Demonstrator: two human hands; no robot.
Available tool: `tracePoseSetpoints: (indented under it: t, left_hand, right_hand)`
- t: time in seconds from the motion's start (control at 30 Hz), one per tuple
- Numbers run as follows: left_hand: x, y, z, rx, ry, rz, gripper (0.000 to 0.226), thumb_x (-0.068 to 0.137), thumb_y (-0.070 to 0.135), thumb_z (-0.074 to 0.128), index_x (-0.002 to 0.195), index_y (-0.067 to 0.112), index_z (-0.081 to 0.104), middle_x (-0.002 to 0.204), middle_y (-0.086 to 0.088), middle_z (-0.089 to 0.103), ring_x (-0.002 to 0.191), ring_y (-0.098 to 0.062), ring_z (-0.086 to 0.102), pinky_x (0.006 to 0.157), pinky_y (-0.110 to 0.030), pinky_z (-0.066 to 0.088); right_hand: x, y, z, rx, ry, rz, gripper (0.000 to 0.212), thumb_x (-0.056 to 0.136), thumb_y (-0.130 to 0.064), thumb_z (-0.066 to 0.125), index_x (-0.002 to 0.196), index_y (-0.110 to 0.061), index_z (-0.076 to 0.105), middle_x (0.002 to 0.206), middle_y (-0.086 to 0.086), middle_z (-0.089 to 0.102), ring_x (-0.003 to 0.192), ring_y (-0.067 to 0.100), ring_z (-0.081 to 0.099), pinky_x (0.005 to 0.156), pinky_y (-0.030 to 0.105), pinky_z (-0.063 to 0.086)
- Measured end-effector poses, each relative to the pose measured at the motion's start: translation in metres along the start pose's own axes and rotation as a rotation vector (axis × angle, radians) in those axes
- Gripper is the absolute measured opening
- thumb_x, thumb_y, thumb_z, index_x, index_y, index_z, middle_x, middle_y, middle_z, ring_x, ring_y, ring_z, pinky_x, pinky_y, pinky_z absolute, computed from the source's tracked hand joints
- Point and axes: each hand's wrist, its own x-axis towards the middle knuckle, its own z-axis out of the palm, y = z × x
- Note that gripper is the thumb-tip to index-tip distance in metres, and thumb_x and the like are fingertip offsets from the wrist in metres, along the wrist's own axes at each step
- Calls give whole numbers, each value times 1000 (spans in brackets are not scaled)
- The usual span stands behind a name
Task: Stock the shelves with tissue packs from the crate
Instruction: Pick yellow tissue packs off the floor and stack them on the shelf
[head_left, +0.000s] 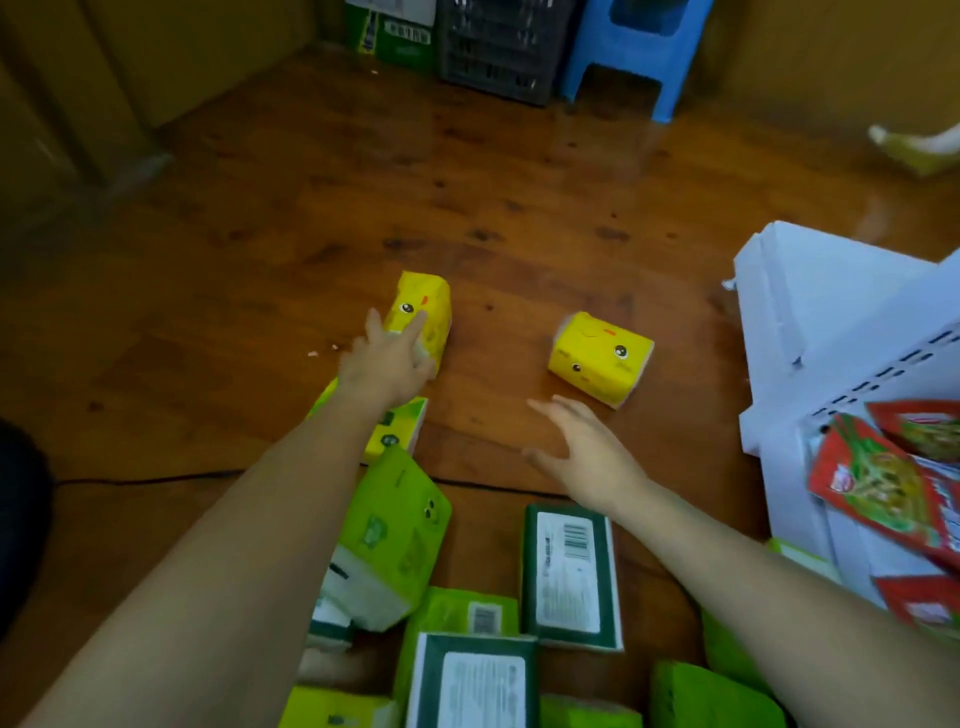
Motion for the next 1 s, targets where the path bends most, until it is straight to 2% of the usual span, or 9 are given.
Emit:
tracePoseSetpoints:
  t: [0.17,0.27,0.43,0.63,0.73,0.8,0.87,0.9,1.0]
  left_hand:
    - [23,5,17,-13,-43,-9,62,89,56,48,145,44,23,155,-23,-7,143,-40,6,114,-47,15]
    - [27,8,29,-86,-51,-39,59,90,51,52,144,36,32,154,-23,-12,142,-42,5,115,-46,14]
    - [28,4,36,-113,18,-6,57,91,39,55,141,15,41,151,-23,2,138,-44,15,113,-43,19]
    - [9,8,37,36,54,405,45,92,34,53,129,9,54,153,-16,4,141,-38,8,114,-41,13]
    - [-9,18,34,92,23,638,44,93,39,46,123,8,59,153,-14,10,142,-34,11,114,-38,15]
    - [-22,25,34,123,20,816,49,89,42,38,110,7,66,150,-18,22,138,-38,22,112,-43,24]
    - [-31,32,39,168,84,1006,45,87,39,38,94,9,69,143,-19,33,130,-40,38,107,-43,32]
    - [-36,36,41,186,115,1077,41,88,37,39,91,10,69,141,-16,34,128,-37,39,106,-40,30]
    - [-58,47,43,253,211,1227,40,88,35,38,91,11,70,141,-10,32,132,-30,29,107,-36,20]
  right_hand:
    - [15,10,11,17,-6,2,57,91,-31,56,143,-29,32,154,0,20,141,16,23,108,25,25]
    - [12,20,14,34,-42,23,57,92,-31,55,143,-28,32,154,1,18,141,18,23,107,26,26]
    - [7,35,16,45,-26,55,56,93,-31,54,144,-27,31,154,-1,20,140,17,22,107,26,24]
    - [9,50,14,264,119,159,55,92,-28,55,143,-23,34,146,5,34,132,20,37,104,27,32]
    - [9,51,1,578,259,286,52,91,-31,56,140,-22,39,143,2,41,129,15,40,99,20,29]
    - [8,51,-12,866,340,394,52,90,-35,57,138,-25,40,138,0,46,122,13,43,104,31,34]
    - [5,50,-24,1107,334,504,49,89,-41,56,135,-32,42,132,-7,47,115,11,44,98,42,41]
    - [3,51,-29,1178,298,550,45,88,-45,56,130,-36,44,130,-9,48,115,12,46,95,45,43]
    - [-10,57,-41,1253,162,684,35,86,-50,56,117,-33,52,119,1,61,103,23,61,90,50,49]
